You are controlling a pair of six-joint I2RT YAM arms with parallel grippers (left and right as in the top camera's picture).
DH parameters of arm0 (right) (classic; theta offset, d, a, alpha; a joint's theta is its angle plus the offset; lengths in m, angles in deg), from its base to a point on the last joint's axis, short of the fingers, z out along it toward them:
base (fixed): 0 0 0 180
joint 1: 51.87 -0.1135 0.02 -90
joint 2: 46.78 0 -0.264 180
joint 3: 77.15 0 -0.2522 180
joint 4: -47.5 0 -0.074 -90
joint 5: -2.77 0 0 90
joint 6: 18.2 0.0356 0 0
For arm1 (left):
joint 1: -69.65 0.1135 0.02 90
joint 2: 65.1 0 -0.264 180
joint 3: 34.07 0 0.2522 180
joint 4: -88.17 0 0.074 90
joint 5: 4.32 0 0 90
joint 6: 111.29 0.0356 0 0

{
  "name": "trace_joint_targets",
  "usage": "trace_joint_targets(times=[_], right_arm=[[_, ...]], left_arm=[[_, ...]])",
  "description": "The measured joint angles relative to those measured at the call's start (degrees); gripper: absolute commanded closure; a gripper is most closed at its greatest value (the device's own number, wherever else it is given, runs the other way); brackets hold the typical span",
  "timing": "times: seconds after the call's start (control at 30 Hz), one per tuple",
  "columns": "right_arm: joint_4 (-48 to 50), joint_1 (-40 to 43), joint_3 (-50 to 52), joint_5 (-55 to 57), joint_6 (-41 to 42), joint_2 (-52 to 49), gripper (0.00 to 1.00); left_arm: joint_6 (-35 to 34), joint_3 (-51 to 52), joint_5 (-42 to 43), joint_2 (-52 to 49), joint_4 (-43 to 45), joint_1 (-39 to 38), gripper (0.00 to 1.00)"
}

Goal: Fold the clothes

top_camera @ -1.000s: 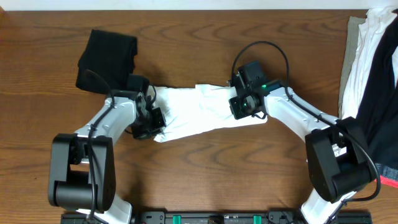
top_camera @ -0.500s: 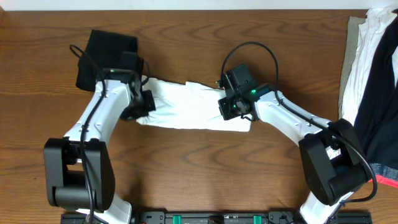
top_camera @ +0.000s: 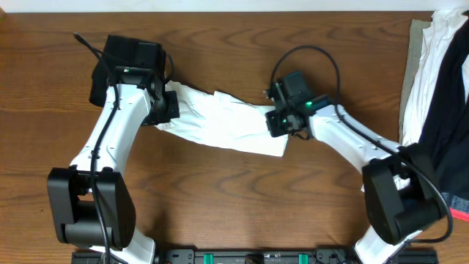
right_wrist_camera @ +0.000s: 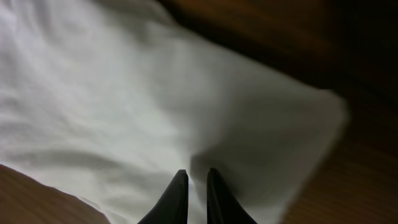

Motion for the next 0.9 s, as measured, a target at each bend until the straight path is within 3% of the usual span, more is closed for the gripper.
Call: trace_joint_targets(times=[0.57, 0.9], right_arm=[[-0.8, 5.9, 0.0, 0.1, -2.7, 0.9, 0.9], [-2.7, 7.0, 0.0, 0.1, -3.3, 0.9, 0.95]], left_arm=[[5.7, -1.2, -6.3, 0.0, 2.2, -10.4, 0.94], [9.1, -1.2, -14.0, 0.0, 1.9, -23.1, 0.94]])
